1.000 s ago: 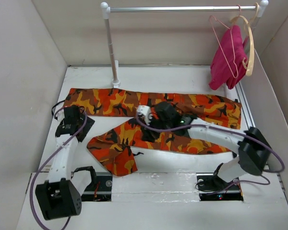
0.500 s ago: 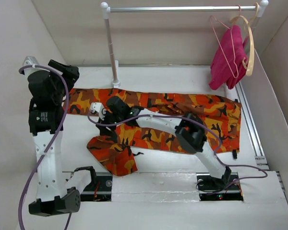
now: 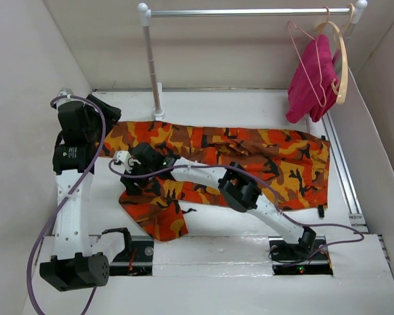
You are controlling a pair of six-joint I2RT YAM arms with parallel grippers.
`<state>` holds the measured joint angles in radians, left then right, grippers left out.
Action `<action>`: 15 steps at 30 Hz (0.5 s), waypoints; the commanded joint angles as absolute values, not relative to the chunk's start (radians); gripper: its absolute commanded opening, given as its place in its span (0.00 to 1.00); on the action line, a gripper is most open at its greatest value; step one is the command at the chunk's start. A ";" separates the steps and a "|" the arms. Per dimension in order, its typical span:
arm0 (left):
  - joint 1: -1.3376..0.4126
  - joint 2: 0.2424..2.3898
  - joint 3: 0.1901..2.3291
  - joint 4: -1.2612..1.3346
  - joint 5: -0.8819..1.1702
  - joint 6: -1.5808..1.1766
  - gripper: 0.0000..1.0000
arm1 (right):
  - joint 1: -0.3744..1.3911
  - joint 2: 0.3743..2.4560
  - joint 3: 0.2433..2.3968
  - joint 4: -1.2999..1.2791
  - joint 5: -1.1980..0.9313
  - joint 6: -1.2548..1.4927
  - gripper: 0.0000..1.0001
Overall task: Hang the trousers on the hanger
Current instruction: Flatten out the trousers at the center of the board.
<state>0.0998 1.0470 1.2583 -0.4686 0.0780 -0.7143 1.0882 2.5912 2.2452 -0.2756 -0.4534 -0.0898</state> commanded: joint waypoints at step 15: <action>0.098 1.038 1.256 -0.454 0.037 -0.669 0.61 | 0.983 2.152 1.971 0.048 -0.564 0.026 0.00</action>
<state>0.0998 1.0389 1.2362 -0.4690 0.0517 -0.6865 1.0565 2.4321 1.9842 -0.1051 -0.5537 0.0410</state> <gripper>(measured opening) 0.616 0.047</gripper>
